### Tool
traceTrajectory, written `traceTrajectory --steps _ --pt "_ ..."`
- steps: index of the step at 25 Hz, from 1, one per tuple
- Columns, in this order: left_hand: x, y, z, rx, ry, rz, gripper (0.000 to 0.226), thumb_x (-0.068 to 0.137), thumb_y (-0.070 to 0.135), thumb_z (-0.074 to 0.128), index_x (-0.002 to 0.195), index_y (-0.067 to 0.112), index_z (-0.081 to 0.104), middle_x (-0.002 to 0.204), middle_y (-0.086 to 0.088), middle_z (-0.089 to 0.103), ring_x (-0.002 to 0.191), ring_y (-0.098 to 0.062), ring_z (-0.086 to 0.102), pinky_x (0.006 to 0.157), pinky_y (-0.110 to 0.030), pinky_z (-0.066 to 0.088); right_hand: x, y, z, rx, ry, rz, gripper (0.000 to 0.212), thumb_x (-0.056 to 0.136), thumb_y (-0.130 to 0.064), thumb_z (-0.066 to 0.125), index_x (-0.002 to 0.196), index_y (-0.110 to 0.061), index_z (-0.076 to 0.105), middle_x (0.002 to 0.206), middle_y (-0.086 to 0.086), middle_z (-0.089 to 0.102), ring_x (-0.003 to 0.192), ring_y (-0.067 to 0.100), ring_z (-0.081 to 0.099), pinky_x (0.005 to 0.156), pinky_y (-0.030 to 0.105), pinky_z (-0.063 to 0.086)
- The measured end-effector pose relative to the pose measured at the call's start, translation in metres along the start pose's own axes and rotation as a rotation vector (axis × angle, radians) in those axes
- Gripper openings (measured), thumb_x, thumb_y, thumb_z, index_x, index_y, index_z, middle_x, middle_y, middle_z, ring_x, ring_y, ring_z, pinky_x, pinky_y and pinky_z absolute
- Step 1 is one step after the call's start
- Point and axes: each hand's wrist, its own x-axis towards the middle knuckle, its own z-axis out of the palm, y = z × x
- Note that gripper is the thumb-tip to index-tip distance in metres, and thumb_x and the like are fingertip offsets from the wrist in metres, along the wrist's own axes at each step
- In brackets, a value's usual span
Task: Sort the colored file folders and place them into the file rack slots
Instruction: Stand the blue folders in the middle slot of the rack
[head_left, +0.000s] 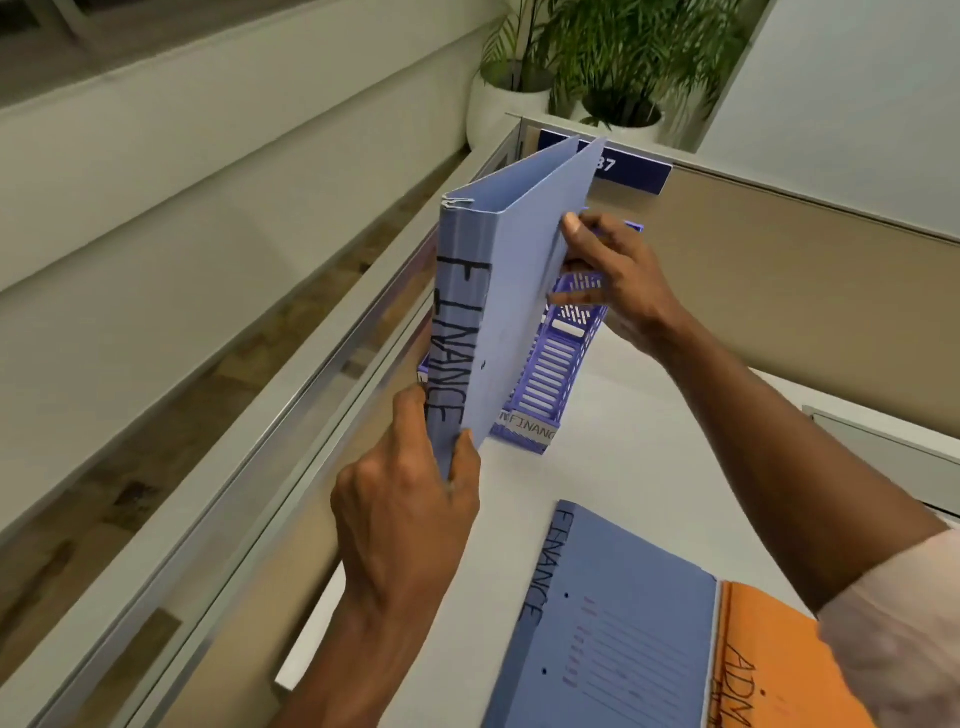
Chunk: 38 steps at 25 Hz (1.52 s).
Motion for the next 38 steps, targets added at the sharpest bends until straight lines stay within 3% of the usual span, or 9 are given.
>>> traceTrajectory --steps 4,12,17,21,23,26,30,34,38 --pt "0.030 0.011 0.017 0.016 -0.008 -0.008 0.046 0.086 0.022 0.083 0.118 -0.004 0.062 0.096 -0.020 0.077 0.070 -0.036 0.075 0.061 -0.036 0.060 0.035 -0.038 0.005 -0.059 0.012 -0.048 0.047 0.099 -0.061 0.059 0.117 -0.018 0.066 0.123 0.011 0.073 0.108 0.027 0.077 0.079 0.051 0.068" --pt "0.073 0.016 0.072 -0.056 -0.066 -0.047 0.047 0.093 0.021 0.073 0.128 -0.004 0.055 0.113 -0.022 0.073 0.096 -0.038 0.074 0.080 -0.045 0.064 0.075 -0.059 -0.002 -0.062 0.035 0.077 0.090 0.090 -0.080 0.041 0.142 -0.009 0.062 0.130 0.012 0.073 0.113 0.024 0.075 0.080 0.055 0.068" --pt "0.092 0.006 0.097 -0.084 -0.045 -0.002 0.057 0.093 0.018 0.075 0.138 -0.005 0.050 0.122 -0.022 0.071 0.103 -0.038 0.073 0.084 -0.048 0.064 0.094 -0.066 -0.009 -0.010 0.078 0.034 0.056 0.101 -0.063 0.042 0.113 -0.014 0.066 0.108 0.010 0.077 0.102 0.024 0.078 0.084 0.053 0.067" --pt "0.102 -0.004 0.109 -0.113 -0.017 0.032 0.062 0.093 0.022 0.075 0.143 -0.002 0.047 0.131 -0.019 0.069 0.110 -0.036 0.072 0.088 -0.048 0.063 0.107 -0.072 -0.013 -0.081 0.107 -0.014 0.033 0.113 -0.036 0.036 0.116 -0.016 0.062 0.108 0.006 0.071 0.104 0.020 0.073 0.084 0.042 0.068" --pt "0.104 -0.005 0.117 -0.126 -0.017 0.032 0.060 0.093 0.022 0.075 0.140 -0.003 0.048 0.131 -0.020 0.069 0.111 -0.037 0.072 0.088 -0.048 0.063 0.111 -0.072 -0.014 -0.145 0.093 -0.013 0.030 0.114 -0.033 0.038 0.126 -0.013 0.057 0.115 0.004 0.066 0.109 0.019 0.069 0.082 0.033 0.068" --pt "0.102 0.000 0.131 -0.123 -0.020 0.038 0.055 0.092 0.017 0.076 0.135 -0.007 0.052 0.123 -0.023 0.071 0.104 -0.040 0.073 0.084 -0.045 0.063 0.114 -0.067 -0.015 -0.195 0.078 0.017 0.041 0.114 -0.033 0.043 0.141 -0.004 0.051 0.126 0.006 0.060 0.119 0.020 0.064 0.089 0.034 0.066" --pt "0.099 0.001 0.148 -0.098 -0.050 0.005 0.059 0.094 0.019 0.073 0.140 -0.010 0.050 0.125 -0.026 0.069 0.105 -0.042 0.071 0.087 -0.049 0.062 0.114 -0.061 -0.016 -0.186 0.095 0.016 0.049 0.111 -0.037 0.050 0.146 -0.004 0.048 0.140 0.009 0.058 0.124 0.022 0.062 0.082 0.026 0.066" --pt "0.099 -0.007 0.161 -0.061 -0.071 -0.029 0.060 0.096 0.022 0.071 0.143 -0.009 0.047 0.126 -0.025 0.069 0.105 -0.040 0.072 0.089 -0.047 0.062 0.115 -0.051 -0.017 -0.179 0.114 -0.008 0.051 0.102 -0.041 0.066 0.138 -0.007 0.052 0.142 0.012 0.059 0.126 0.026 0.063 0.087 0.037 0.067" --pt "0.103 -0.013 0.171 0.072 -0.097 -0.092 0.063 0.097 0.032 0.068 0.144 -0.003 0.046 0.123 -0.024 0.070 0.101 -0.043 0.072 0.084 -0.051 0.061 0.119 -0.034 -0.019 -0.218 0.180 -0.041 0.061 0.099 -0.043 0.071 0.125 0.011 0.059 0.134 0.027 0.064 0.110 0.026 0.070 0.084 0.041 0.067"
